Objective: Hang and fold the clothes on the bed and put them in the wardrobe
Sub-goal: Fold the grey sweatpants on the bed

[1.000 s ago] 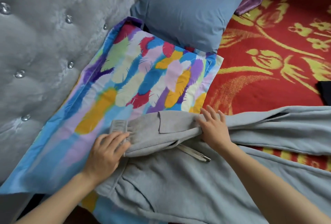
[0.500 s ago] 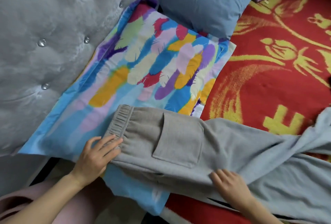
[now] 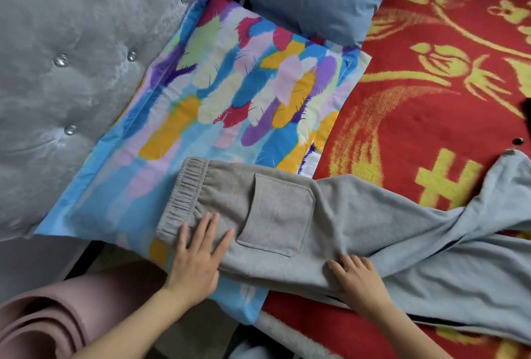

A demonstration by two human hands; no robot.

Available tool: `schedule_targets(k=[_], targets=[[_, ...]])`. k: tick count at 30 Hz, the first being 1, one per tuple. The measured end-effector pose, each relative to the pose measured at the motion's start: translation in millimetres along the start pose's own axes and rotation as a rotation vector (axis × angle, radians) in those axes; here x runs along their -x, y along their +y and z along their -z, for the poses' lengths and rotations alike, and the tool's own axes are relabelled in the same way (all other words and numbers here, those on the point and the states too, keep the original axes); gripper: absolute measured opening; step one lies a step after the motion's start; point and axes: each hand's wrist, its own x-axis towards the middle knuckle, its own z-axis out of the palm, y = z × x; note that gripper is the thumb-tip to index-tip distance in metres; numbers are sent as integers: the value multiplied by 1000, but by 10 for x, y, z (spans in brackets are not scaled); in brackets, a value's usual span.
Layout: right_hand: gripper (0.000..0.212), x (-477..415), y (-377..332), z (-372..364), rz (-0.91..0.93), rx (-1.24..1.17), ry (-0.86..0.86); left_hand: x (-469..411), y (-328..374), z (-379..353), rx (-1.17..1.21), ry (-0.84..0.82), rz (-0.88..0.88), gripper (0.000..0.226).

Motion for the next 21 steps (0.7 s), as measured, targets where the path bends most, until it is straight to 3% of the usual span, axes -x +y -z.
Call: schedule_targets(k=[4,12,16,18,20,21], targets=[[55,131,444,35,-4,110,1,-129,523,95,36,-152,-71,95],[28,324,1214,256,-207,312,57,-460,1366,225,72,-299,79,99],[9,641,1344,241,-264,216,226,-593,1904,210,76,-323,-38,93],[20,819,1262,122,-298,195,208,-642,2176,181,75,-323,-88,94],[5,992,1118,-33,-301,147,161,-660,2409,161,73,-333,-140,93],[12,1107,1076,-145,-296,110,100,-666,2556,166,74,-340,-166,90]])
